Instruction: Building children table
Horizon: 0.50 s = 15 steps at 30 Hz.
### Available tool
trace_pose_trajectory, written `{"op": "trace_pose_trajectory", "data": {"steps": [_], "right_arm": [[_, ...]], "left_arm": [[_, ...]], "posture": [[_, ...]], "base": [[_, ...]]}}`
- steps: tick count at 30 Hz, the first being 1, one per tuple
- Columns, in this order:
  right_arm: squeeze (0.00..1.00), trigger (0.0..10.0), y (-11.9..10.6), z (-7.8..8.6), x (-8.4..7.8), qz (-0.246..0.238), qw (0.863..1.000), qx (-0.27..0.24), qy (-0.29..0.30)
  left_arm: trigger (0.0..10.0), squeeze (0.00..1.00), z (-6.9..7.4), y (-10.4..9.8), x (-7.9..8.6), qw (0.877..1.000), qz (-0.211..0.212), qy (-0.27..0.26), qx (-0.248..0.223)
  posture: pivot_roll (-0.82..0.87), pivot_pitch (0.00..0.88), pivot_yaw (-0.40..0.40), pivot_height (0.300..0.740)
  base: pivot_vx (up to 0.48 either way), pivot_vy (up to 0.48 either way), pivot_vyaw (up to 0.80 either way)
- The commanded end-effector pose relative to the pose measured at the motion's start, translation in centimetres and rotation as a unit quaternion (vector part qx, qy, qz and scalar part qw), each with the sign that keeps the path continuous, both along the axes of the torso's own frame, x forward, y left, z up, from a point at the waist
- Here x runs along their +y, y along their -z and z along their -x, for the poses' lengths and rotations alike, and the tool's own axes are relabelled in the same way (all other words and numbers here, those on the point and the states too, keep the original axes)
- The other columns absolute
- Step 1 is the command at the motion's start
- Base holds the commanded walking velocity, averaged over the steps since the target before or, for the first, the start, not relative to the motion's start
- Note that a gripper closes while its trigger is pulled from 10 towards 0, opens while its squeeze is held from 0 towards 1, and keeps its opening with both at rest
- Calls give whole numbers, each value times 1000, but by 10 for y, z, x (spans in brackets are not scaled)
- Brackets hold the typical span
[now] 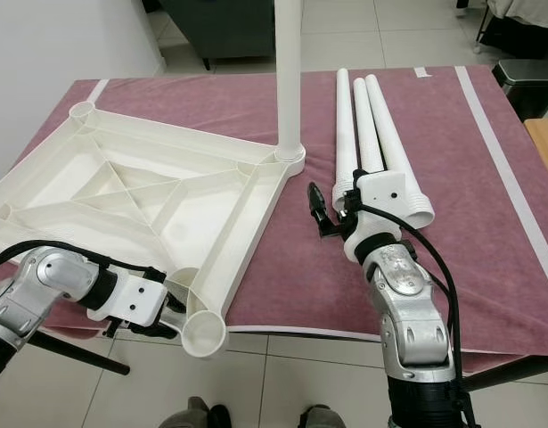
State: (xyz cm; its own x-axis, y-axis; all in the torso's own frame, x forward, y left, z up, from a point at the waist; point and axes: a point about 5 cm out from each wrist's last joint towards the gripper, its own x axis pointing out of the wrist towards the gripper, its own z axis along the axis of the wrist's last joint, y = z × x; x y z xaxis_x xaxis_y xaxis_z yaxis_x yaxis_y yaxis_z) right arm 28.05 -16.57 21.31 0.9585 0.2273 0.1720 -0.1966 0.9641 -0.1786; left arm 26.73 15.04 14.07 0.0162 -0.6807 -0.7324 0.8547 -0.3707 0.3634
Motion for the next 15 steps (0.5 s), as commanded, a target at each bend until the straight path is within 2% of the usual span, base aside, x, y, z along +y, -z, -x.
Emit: {"op": "trace_pose_trajectory", "data": {"steps": [1, 6, 8, 9, 12, 15], "right_arm": [[0, 10000, 0, 3, 1, -5, 1000, 3, -8], [0, 10000, 1, 3, 2, -3, 1000, 4, -12], [0, 10000, 1, 3, 2, -3, 1000, 4, -12], [0, 10000, 2, 2, 2, -2, 1000, 6, -11], [0, 10000, 3, 1, 3, -2, 1000, 8, -10], [0, 10000, 4, 1, 3, -2, 1000, 9, -10]], "left_arm": [[0, 0, -4, 4, 2, 999, 21, -41, -3], [0, 0, -2, -2, -1, 997, 49, -43, 30], [0, 0, -2, -2, -1, 997, 49, -43, 30], [0, 0, -11, -9, -9, 993, 89, -63, 34], [0, 0, -28, -21, -24, 986, 139, -89, 24], [0, 0, -35, -24, -29, 984, 150, -98, 18]], "posture": [[-46, 126, 109, 740], [-45, 123, 109, 740], [-45, 123, 109, 740], [-45, 118, 111, 740], [-43, 118, 112, 740], [-43, 119, 112, 740]], "base": [[0, 0, 0], [0, 0, 0], [0, 0, 0], [0, 0, 0], [0, 0, 0], [0, 0, 0]]}}
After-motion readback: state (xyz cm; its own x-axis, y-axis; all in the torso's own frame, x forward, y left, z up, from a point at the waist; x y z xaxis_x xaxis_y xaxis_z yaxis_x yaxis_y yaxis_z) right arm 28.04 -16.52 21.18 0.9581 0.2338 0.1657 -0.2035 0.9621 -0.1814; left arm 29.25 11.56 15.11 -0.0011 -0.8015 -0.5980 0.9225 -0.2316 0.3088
